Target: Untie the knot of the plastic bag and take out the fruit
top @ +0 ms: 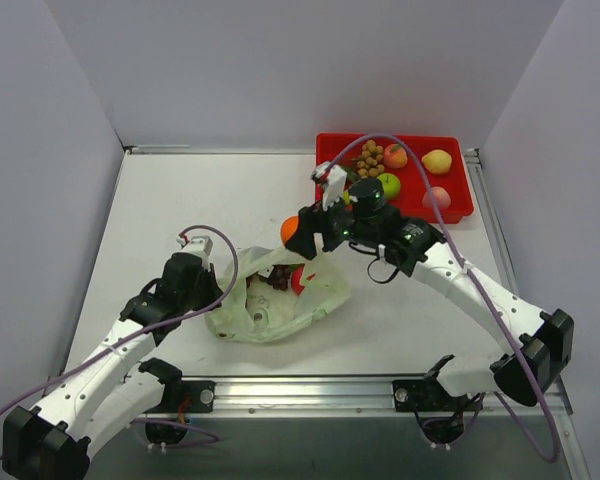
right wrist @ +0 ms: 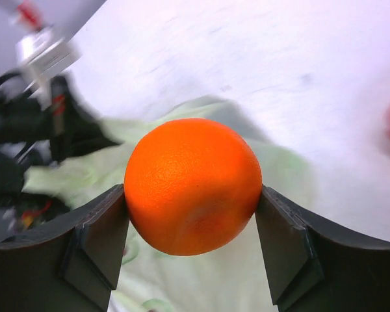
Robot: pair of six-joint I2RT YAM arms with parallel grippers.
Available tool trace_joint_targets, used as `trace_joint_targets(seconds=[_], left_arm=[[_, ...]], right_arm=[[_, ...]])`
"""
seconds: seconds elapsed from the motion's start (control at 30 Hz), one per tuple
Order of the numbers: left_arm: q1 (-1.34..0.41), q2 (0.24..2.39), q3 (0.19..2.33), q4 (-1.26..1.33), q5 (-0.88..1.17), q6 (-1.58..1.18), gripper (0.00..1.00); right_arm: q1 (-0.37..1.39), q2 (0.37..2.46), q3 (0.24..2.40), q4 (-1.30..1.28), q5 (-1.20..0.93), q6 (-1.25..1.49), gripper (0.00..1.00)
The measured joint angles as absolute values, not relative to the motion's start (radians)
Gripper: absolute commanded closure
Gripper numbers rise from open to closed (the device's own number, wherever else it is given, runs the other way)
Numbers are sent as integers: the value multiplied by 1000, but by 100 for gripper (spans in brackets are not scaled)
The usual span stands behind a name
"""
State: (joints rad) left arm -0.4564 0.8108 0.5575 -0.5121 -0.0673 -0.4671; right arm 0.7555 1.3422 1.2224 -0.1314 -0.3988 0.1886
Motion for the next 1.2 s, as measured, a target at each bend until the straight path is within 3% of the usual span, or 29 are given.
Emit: trace_joint_targets(seconds=[0.23,0.5,0.6,0.63,0.97,1.2], left_arm=[[-455,812,558,-511,-67,-467,100],[-450,808,558,-505,-62,-467,100],[-450,807,558,-504,-58,-467,100],[-450,807,558,-504,-56,-467,100],[-445,806,558,-503,-43,-466,100],[-435,800,558,-493,-32,-465,100]], right_arm=[[361,1389,1283,-130,-191,179,62],[86,1749,1470,-131,-90,263,35],[26,1870,1538,-136,-88,290,13],[12,1900,1553,-139,-84,297,0],[15,1952,1610,-193,-86,315,0],[205,1701,1509,-253,-112,260,4]])
